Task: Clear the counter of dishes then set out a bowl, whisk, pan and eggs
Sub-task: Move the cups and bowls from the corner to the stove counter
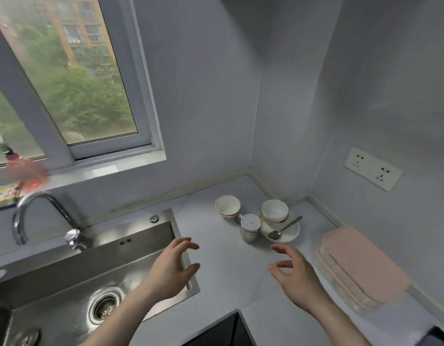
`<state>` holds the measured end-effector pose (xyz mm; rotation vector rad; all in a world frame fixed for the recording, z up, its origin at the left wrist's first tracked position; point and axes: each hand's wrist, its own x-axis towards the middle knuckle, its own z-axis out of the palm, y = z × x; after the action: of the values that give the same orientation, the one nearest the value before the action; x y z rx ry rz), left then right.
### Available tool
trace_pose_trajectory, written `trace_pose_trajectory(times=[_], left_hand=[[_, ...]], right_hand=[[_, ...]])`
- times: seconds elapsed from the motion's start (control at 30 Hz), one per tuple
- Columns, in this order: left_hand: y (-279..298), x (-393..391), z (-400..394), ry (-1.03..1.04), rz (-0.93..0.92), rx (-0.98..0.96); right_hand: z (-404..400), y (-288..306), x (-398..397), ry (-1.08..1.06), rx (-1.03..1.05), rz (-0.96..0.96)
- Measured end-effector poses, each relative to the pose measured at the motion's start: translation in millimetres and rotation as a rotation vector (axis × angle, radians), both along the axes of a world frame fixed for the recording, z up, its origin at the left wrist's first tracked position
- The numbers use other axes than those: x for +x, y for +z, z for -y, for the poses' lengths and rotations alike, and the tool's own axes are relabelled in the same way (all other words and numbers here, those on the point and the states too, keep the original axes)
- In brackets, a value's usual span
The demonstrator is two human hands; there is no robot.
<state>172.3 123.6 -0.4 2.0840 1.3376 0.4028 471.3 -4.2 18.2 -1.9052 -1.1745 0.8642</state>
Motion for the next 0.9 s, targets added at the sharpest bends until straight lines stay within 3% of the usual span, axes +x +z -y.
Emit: trace_pose_trajectory(times=[0.4,0.73,0.9], left_hand=[[-89.8,121.0,-215.8,-0.175,-0.204,-0.243],[-151.8,162.3,-287.7,-0.156,-0.332,-0.279],[-171.8,167.8,-302.5,-0.154,-0.295,-0.229]], right_hand=[[-152.1,-45.9,16.0,0.041,-0.252,0.218],[-241.8,-89.3,16.2,0.085,-0.509,0.462],[-266.6,-114.0,21.0,0.103,-0.589,0.505]])
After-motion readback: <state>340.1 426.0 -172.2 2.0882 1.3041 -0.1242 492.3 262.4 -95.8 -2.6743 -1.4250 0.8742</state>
